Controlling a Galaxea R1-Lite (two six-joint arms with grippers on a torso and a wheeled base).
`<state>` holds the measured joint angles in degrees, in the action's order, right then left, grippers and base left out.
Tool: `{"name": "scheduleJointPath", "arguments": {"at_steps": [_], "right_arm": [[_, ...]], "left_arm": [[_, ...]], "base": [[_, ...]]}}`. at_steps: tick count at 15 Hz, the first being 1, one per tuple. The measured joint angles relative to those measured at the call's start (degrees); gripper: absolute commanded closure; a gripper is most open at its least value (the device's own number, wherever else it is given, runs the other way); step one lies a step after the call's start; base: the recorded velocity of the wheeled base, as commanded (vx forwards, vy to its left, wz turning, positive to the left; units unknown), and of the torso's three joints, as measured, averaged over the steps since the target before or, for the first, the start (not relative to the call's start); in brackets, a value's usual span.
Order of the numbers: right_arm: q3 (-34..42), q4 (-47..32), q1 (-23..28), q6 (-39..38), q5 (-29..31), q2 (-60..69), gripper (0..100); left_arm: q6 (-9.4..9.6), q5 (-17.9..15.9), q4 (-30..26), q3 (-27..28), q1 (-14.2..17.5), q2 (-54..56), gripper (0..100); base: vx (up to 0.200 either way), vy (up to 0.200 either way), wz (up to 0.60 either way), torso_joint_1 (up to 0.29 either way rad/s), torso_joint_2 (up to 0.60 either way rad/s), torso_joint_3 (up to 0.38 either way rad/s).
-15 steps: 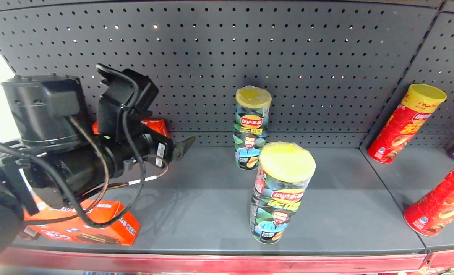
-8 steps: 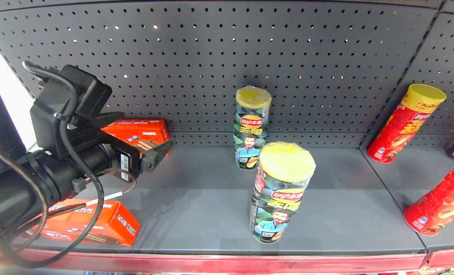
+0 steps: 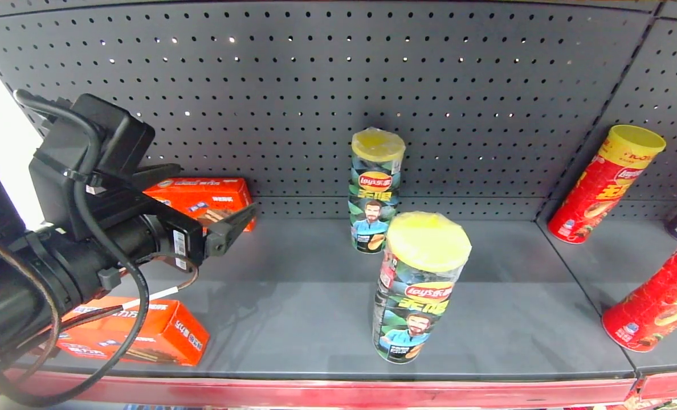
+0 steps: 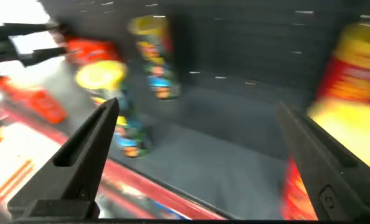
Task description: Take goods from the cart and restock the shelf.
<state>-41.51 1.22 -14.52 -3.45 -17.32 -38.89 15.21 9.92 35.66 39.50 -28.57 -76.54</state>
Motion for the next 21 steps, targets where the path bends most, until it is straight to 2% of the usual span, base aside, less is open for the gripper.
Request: {"name": "scheduleJointPath", "arguments": {"at_steps": [4, 10, 13, 21], "right_arm": [[-2.5, 0.3, -9.9, 3.6, 1.0, -9.4, 0], [-3.1, 1.2, -21.2, 5.1, 11.8, -20.1, 0], [-2.8, 1.2, -23.2, 5.3, 14.0, -24.4, 0], [-0.3, 1.3, -24.2, 6.3, 19.4, -32.6, 0]], "left_arm": [[0.0, 0.1, 0.1, -0.3, 0.0, 0.0, 0], [-0.09, 0.1, 0.1, -0.6, 0.3, 0.0, 0], [-0.16, 0.1, 0.1, -0.3, 0.5, -0.1, 0], [-0.11, 0.0, 0.7, -0.2, 0.5, -0.1, 0]], "base": [[0.0, 0.0, 0.0, 0.0, 0.0, 0.0], [0.0, 0.0, 0.0, 0.0, 0.0, 0.0], [0.0, 0.0, 0.0, 0.0, 0.0, 0.0], [0.0, 0.0, 0.0, 0.0, 0.0, 0.0]]}}
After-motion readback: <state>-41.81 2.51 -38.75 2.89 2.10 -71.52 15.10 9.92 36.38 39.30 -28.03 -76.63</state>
